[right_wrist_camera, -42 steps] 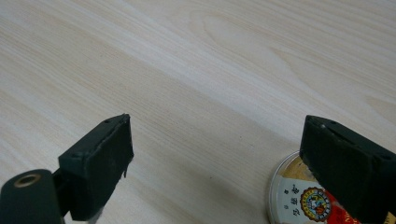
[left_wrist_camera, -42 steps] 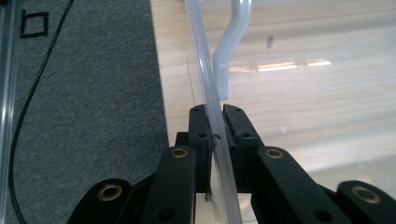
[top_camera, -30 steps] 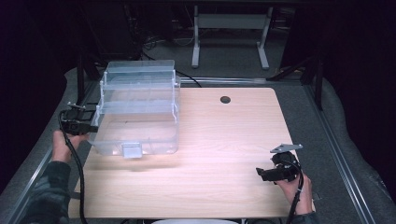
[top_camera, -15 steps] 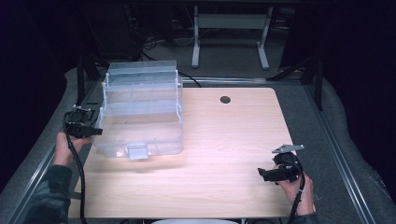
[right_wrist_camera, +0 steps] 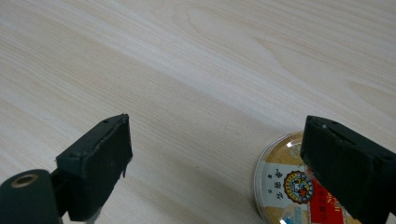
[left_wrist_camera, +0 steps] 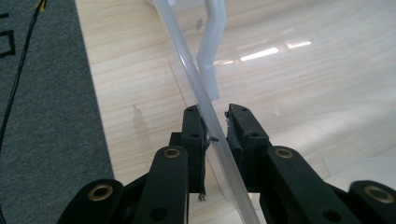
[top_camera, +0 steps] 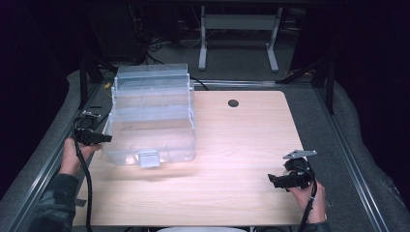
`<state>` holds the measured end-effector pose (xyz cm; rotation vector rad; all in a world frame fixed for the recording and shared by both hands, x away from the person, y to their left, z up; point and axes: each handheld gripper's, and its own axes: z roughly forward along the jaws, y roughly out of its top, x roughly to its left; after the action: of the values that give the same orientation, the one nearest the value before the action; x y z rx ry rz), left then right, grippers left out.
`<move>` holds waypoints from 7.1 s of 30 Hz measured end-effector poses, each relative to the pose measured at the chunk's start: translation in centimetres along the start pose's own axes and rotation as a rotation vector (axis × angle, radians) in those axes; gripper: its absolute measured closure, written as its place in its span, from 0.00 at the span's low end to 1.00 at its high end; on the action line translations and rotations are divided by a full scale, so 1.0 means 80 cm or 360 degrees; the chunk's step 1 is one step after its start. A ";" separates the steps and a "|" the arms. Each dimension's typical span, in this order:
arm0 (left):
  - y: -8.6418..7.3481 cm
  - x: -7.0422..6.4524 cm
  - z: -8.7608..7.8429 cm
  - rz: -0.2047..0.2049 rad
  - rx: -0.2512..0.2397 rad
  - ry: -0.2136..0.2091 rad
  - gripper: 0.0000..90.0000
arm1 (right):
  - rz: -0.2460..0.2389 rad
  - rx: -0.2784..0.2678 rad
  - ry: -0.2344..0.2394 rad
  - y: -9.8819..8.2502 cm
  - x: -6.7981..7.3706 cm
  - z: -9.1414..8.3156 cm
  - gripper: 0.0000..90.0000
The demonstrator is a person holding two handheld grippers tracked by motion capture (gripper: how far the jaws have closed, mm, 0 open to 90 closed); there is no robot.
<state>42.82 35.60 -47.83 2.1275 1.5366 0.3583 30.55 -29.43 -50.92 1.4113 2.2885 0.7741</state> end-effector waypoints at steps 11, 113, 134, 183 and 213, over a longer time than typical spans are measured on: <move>0.001 -0.028 0.001 0.0063 0.0028 -0.0011 0.84 | 0.0015 0.0018 -0.0004 -0.002 -0.003 -0.004 0.09; 0.015 -0.146 -0.046 0.0413 0.0020 -0.0273 0.00 | 0.0204 0.0204 -0.0156 -0.025 -0.066 0.036 0.21; -0.007 -0.110 -0.032 0.0351 0.0029 -0.0242 0.00 | 0.0171 0.0189 -0.0134 -0.018 -0.068 0.010 0.22; -0.004 -0.109 -0.026 0.0421 0.0047 -0.0183 0.00 | -0.0268 0.0090 -0.0120 0.129 -0.006 -0.066 0.22; -0.005 -0.111 -0.023 0.0447 0.0054 -0.0148 0.00 | -0.0518 0.0167 0.0157 0.185 0.091 0.007 0.22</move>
<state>38.67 27.81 -45.83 2.3569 1.2021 0.3241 38.10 -17.48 -42.40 1.0197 2.5791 0.6412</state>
